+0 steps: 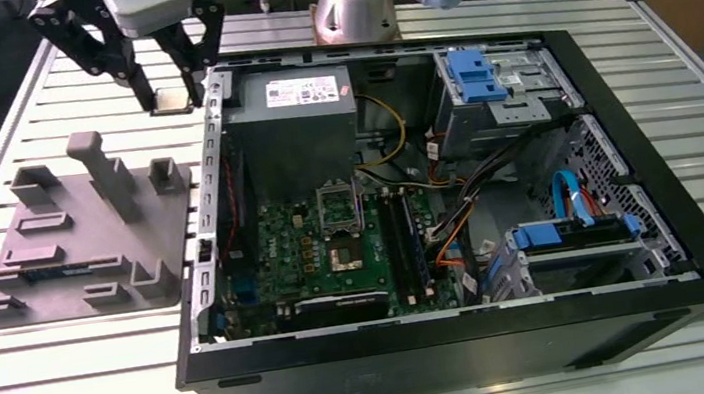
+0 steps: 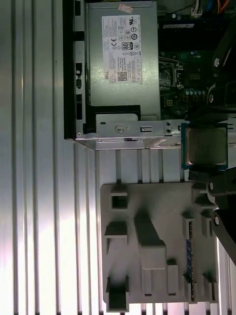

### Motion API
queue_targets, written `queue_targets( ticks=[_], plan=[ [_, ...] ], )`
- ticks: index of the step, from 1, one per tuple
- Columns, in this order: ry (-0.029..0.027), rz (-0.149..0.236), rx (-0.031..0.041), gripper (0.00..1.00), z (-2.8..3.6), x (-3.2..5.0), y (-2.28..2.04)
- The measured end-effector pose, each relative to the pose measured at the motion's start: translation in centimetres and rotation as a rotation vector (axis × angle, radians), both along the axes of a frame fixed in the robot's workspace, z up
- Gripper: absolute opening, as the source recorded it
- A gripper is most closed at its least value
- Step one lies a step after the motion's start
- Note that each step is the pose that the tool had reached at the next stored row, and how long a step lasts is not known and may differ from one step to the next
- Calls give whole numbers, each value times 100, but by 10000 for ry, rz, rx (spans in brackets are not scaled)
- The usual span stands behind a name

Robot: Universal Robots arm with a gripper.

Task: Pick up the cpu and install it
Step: 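Pick up the cpu and move it towards the insertion slot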

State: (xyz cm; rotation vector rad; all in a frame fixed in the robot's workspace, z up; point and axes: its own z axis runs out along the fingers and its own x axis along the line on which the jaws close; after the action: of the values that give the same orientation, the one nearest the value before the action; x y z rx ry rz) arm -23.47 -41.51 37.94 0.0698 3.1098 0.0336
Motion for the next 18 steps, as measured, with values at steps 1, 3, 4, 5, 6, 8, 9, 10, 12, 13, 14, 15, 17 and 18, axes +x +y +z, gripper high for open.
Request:
queue_targets(
  ticks=[1,3,4,5,6,8,9,10,12,13,14,15,17,18],
  plan=[
    [-1,-2,1,47,-1,25,0],
    [0,-6,0,47,0,60,0],
    [0,-6,0,47,0,66,0],
    [0,-6,-1,47,0,67,0],
    [0,-7,0,47,0,67,0],
    [-1,-7,1,47,-1,68,0],
    [-1,-6,0,47,0,68,0],
    [0,-6,0,47,0,69,0],
    [-1,-6,-1,47,0,69,0],
    [0,-6,-3,47,0,69,-1],
    [0,-5,-4,47,0,70,-6],
    [0,-5,-5,47,0,70,-12],
    [0,-6,-5,47,0,70,-31],
    [0,-6,-6,47,0,70,-45]
  ],
)
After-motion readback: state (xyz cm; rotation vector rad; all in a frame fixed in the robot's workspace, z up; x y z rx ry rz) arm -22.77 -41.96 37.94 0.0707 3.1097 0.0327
